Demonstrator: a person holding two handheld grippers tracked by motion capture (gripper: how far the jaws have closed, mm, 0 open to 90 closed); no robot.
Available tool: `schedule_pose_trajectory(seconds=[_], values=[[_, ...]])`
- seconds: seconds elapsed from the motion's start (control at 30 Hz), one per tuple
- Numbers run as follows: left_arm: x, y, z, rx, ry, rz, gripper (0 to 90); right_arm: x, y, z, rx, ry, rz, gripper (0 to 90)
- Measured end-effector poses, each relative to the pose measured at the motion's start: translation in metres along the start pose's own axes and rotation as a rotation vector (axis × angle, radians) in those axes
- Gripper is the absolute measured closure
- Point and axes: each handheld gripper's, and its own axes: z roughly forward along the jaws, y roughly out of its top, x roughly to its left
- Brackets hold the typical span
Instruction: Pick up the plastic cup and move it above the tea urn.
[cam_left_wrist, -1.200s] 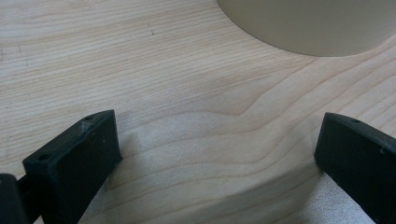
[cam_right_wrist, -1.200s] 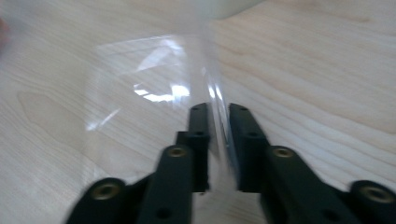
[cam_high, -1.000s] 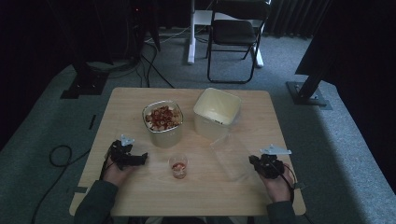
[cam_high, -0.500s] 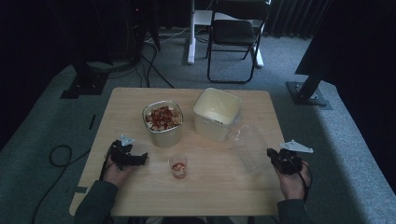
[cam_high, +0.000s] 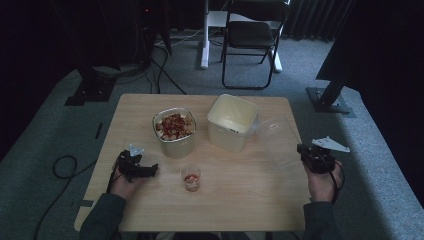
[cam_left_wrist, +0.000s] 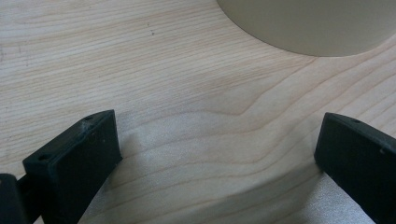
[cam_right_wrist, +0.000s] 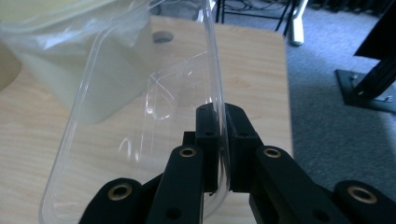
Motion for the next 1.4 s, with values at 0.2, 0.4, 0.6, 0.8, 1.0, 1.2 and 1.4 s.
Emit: schedule_pose_trajectory(seconds=[0.2, 0.4, 0.6, 0.8, 1.0, 1.2, 1.4], values=[[0.0, 0.0, 0.0, 0.001, 0.0, 0.0, 0.4, -0.012, 0.017, -0.01, -0.052, -0.008, 0.035, 85.9], [0.0, 0.0, 0.0, 0.0, 0.0, -0.001, 0.4, -0.005, 0.04, -0.007, -0.08, 0.041, 0.018, 85.9], [0.0, 0.0, 0.0, 0.0, 0.0, 0.0, 0.4, 0.016, 0.065, 0.005, -0.105, 0.11, 0.0, 85.9], [0.0, 0.0, 0.0, -0.001, 0.0, 0.0, 0.4, 0.037, 0.085, 0.026, -0.091, 0.174, -0.017, 85.8], [0.0, 0.0, 0.0, -0.001, 0.0, 0.0, 0.4, 0.051, 0.096, 0.043, -0.088, 0.243, 0.005, 85.7], [0.0, 0.0, 0.0, -0.001, 0.0, 0.0, 0.4, 0.048, 0.1, 0.05, -0.1, 0.342, 0.072, 62.2], [0.0, 0.0, 0.0, -0.003, 0.0, 0.0, 0.4, 0.042, 0.098, 0.033, -0.201, 0.367, 0.099, 53.8]])
